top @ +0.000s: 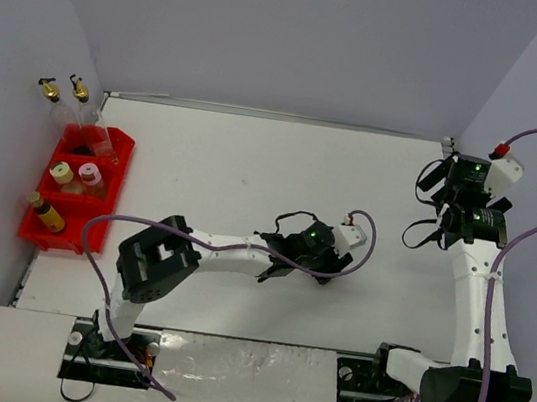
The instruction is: Organize the condiment bottles
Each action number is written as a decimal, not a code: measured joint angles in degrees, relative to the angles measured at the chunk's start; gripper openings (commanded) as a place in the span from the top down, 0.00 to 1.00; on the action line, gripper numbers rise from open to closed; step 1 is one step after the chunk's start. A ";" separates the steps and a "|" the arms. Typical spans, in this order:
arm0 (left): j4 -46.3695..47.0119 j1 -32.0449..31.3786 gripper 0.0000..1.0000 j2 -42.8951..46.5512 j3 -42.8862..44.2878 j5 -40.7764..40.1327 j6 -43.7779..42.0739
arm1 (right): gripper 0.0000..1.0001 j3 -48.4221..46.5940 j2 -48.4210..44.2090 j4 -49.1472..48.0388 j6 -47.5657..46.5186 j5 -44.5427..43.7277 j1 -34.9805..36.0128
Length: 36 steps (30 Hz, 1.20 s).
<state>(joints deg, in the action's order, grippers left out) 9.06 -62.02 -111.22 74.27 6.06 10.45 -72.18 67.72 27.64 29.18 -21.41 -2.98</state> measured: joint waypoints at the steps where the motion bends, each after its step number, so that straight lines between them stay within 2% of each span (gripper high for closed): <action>1: -0.29 0.79 1.00 2.37 -2.16 -2.18 0.23 | 0.00 -0.12 0.43 -0.05 0.19 0.31 0.00; 6: -4.30 5.19 1.00 14.68 -8.67 -16.03 1.26 | 0.00 0.47 1.45 -0.94 1.07 2.41 0.02; 12: -11.06 11.48 1.00 28.89 -9.30 -34.65 5.89 | 0.00 3.58 1.51 -2.59 1.31 4.45 0.14; 17: -19.72 19.52 1.00 37.25 -10.22 -48.49 12.50 | 0.00 6.47 1.51 -4.38 1.35 5.73 1.19; 22: -30.45 25.48 1.00 42.11 -15.40 -61.09 22.82 | 0.00 7.96 1.51 -5.05 1.41 6.69 3.09; 30: -50.21 32.87 1.00 42.45 -21.30 -69.21 48.45 | 0.00 8.09 1.52 -6.83 1.43 6.91 9.09; 36: -55.77 38.35 1.00 42.77 -24.30 -69.46 58.76 | 0.00 8.73 1.58 -7.19 1.19 6.89 10.17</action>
<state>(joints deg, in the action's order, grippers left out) -46.71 -23.67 -68.45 49.97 -63.41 69.21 -63.46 69.30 20.45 30.37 -14.52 7.18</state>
